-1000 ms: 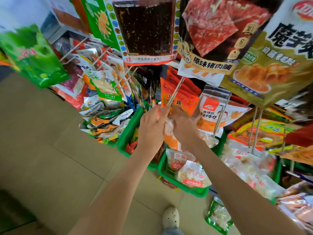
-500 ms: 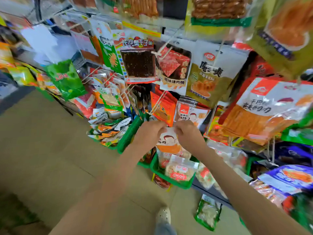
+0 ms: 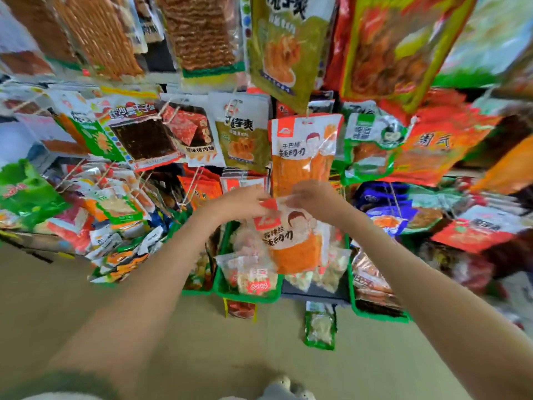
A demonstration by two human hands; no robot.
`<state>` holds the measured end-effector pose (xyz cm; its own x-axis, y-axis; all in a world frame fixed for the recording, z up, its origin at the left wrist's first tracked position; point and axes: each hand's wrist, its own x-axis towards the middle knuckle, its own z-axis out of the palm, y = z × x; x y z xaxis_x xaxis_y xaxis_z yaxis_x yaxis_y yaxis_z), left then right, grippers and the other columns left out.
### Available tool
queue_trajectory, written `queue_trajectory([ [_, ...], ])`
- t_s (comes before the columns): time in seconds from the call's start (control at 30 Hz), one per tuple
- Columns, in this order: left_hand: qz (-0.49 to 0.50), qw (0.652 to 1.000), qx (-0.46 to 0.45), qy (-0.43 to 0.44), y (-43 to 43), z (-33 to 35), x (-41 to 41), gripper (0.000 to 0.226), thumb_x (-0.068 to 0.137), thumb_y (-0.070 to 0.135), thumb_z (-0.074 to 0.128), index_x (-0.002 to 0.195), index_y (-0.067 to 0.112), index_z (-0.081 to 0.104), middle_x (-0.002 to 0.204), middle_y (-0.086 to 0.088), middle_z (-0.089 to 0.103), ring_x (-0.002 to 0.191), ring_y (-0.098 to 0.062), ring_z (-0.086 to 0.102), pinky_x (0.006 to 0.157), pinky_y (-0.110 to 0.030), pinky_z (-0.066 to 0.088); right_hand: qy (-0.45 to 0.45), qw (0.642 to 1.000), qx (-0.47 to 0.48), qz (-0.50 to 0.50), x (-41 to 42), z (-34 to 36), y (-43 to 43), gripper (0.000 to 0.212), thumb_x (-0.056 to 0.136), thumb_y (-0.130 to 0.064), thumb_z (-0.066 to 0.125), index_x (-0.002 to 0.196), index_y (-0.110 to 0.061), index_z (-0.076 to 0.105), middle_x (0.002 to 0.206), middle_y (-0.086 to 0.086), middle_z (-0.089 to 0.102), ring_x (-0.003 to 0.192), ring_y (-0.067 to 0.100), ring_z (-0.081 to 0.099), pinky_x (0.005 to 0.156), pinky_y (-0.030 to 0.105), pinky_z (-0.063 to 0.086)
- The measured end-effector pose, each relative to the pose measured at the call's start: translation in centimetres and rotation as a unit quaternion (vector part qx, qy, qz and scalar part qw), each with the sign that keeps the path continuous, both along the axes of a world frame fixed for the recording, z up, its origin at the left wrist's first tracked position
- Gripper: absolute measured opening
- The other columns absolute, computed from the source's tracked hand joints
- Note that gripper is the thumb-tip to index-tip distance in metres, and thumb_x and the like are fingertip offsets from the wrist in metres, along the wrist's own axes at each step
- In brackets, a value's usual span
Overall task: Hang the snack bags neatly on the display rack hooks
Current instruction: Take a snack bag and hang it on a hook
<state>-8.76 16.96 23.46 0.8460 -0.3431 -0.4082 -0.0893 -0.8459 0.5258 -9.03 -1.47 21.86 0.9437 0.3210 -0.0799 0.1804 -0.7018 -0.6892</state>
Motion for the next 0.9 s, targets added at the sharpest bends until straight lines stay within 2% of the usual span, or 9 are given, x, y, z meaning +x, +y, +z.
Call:
queue_trajectory([
  [0.1, 0.066, 0.970, -0.180, 0.147, -0.2, -1.0, 0.2, 0.026, 0.068, 0.045, 0.078, 0.084, 0.029, 0.065, 0.100, 0.005, 0.067, 0.097, -0.014, 0.063, 0.091, -0.036, 0.052, 0.057, 0.987, 0.123, -0.081, -1.0, 0.4, -3.8, 0.013, 0.085, -0.018, 0.066, 0.089, -0.006, 0.064, 0.081, 0.003, 0.059, 0.070, 0.014, 0.051, 0.060, 0.024, 0.040],
  [0.2, 0.078, 0.962, -0.223, 0.137, -1.9, -3.3, 0.0, 0.024, 0.076, 0.030, 0.075, 0.096, 0.023, 0.066, 0.116, -0.004, 0.066, 0.106, -0.017, 0.061, 0.099, -0.038, 0.046, 0.083, 0.959, 0.217, -0.165, -1.7, -0.4, -6.7, 0.004, 0.082, -0.024, 0.068, 0.083, -0.027, 0.066, 0.082, -0.001, 0.068, 0.077, 0.022, 0.062, 0.068, 0.036, 0.049],
  [0.3, 0.086, 0.947, -0.286, 0.121, -4.9, -5.1, -1.3, 0.025, 0.084, 0.017, 0.069, 0.108, 0.018, 0.063, 0.114, -0.004, 0.066, 0.104, -0.020, 0.063, 0.093, -0.038, 0.050, 0.085, 0.937, 0.262, -0.217, -3.1, -1.1, -8.2, 0.009, 0.085, -0.020, 0.065, 0.092, -0.015, 0.067, 0.093, 0.010, 0.068, 0.082, 0.028, 0.067, 0.073, 0.042, 0.053],
  [0.4, 0.132, 0.940, -0.310, 0.056, -7.3, -5.9, -2.3, 0.017, 0.087, 0.015, 0.064, 0.104, 0.009, 0.063, 0.101, -0.005, 0.066, 0.088, -0.020, 0.062, 0.074, -0.030, 0.052, 0.053, 0.902, 0.311, -0.293, -4.7, -2.3, -9.0, 0.016, 0.085, -0.012, 0.064, 0.100, -0.012, 0.060, 0.099, 0.009, 0.060, 0.084, 0.026, 0.061, 0.064, 0.032, 0.050],
  [0.5, 0.176, 0.927, -0.328, 0.040, -8.2, -6.5, -2.4, 0.008, 0.090, 0.020, 0.061, 0.094, 0.013, 0.060, 0.093, -0.003, 0.065, 0.071, -0.012, 0.060, 0.054, -0.021, 0.049, 0.048, 0.855, 0.361, -0.369, -6.6, -3.8, -9.8, 0.060, 0.079, -0.015, 0.073, 0.128, -0.026, 0.041, 0.127, 0.005, 0.043, 0.111, 0.021, 0.048, 0.088, 0.038, 0.046],
  [0.57, 0.209, 0.901, -0.373, 0.074, -8.2, -6.5, -2.2, 0.004, 0.090, 0.022, 0.061, 0.090, 0.018, 0.060, 0.093, 0.001, 0.066, 0.076, -0.012, 0.063, 0.061, -0.022, 0.054, 0.117, 0.841, 0.385, -0.362, -7.9, -5.0, -10.0, 0.072, 0.079, -0.015, 0.072, 0.135, -0.029, 0.029, 0.131, 0.004, 0.039, 0.117, 0.020, 0.046, 0.096, 0.044, 0.043],
  [0.7, 0.226, 0.854, -0.447, 0.145, -7.9, -6.2, -2.0, 0.011, 0.083, 0.023, 0.067, 0.094, 0.022, 0.065, 0.100, -0.001, 0.070, 0.096, -0.027, 0.063, 0.081, -0.043, 0.052, 0.241, 0.822, 0.437, -0.274, -9.5, -5.7, -8.1, 0.011, 0.085, -0.008, 0.060, 0.095, -0.007, 0.060, 0.088, 0.007, 0.068, 0.076, 0.017, 0.069, 0.070, 0.028, 0.055],
  [0.8, 0.195, 0.828, -0.481, 0.215, -6.9, -6.5, -1.7, 0.035, 0.075, 0.029, 0.071, 0.109, 0.025, 0.063, 0.111, -0.002, 0.068, 0.104, -0.024, 0.062, 0.089, -0.045, 0.049, 0.244, 0.801, 0.465, -0.287, -9.3, -5.8, -7.1, 0.021, 0.082, -0.012, 0.064, 0.097, 0.001, 0.058, 0.086, 0.009, 0.071, 0.082, 0.025, 0.069, 0.073, 0.036, 0.057],
  [0.9, 0.129, 0.856, -0.418, 0.276, -5.8, -6.9, -2.5, 0.048, 0.066, 0.032, 0.074, 0.111, 0.026, 0.060, 0.114, -0.005, 0.066, 0.108, -0.026, 0.060, 0.095, -0.049, 0.046, 0.238, 0.782, 0.491, -0.301, -8.9, -5.6, -6.3, 0.051, 0.073, -0.016, 0.071, 0.114, 0.006, 0.050, 0.107, 0.018, 0.066, 0.098, 0.033, 0.065, 0.087, 0.048, 0.052],
])
